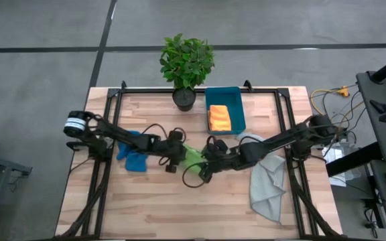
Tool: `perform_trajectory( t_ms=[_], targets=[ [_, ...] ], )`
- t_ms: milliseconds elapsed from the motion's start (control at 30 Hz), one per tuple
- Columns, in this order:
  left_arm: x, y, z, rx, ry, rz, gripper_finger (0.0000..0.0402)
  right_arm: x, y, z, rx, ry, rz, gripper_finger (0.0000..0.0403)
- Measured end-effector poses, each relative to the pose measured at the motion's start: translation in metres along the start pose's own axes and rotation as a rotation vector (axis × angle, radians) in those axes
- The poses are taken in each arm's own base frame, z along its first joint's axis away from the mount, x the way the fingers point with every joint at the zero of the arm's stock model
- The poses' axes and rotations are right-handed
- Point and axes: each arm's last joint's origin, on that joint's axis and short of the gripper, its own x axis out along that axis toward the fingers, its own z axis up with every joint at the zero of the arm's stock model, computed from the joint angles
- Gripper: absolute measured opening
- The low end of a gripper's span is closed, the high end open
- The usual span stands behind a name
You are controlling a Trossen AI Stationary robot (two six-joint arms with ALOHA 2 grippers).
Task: Fold microfiber towels
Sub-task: Put the green microfiber towel into the blue bin
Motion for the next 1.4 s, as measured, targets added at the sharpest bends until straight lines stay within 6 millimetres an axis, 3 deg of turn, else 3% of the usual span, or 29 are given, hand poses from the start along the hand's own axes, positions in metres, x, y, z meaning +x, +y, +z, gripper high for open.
perform_trajectory(
  t_ms=[133, 267, 433, 533, 667, 800, 933, 1200, 1400],
  targets=[
    [0.009, 0.015, 0.0, -0.1, 0.062, 0.019, 0.0183, -0.016, 0.009, -0.002, 0.041, -0.012, 0.047, 0.019],
    [0.0, 0.025, 0.01, -0.173, 0.066, 0.041, 0.0182, -0.028, 0.022, -0.01, 0.137, -0.016, 0.095, 0.019],
    [-0.016, 0.036, 0.022, -0.186, 0.021, 0.172, 0.0182, -0.036, 0.041, -0.04, 0.447, -0.099, 0.185, 0.019],
    [-0.015, 0.045, 0.018, -0.206, 0.037, 0.225, 0.0182, -0.032, 0.042, -0.066, 0.736, -0.161, 0.203, 0.019],
    [0.004, 0.053, 0.002, -0.215, 0.119, 0.237, 0.0182, -0.019, 0.035, -0.095, 1.125, -0.211, 0.18, 0.019],
    [0.019, 0.057, -0.012, -0.21, 0.194, 0.236, 0.0182, -0.003, 0.03, -0.113, 1.267, -0.202, 0.139, 0.019],
    [0.021, 0.05, -0.015, -0.259, 0.25, 0.227, 0.0182, 0.014, 0.032, -0.114, 1.288, -0.214, 0.112, 0.019],
    [0.0, 0.011, -0.008, -0.634, 0.284, 0.138, 0.0182, 0.034, 0.029, -0.106, 1.23, -0.246, 0.061, 0.0191],
    [-0.003, -0.022, 0.001, -0.607, 0.252, 0.078, 0.0182, 0.045, 0.023, -0.111, 1.27, -0.2, 0.03, 0.0192]
  ],
)
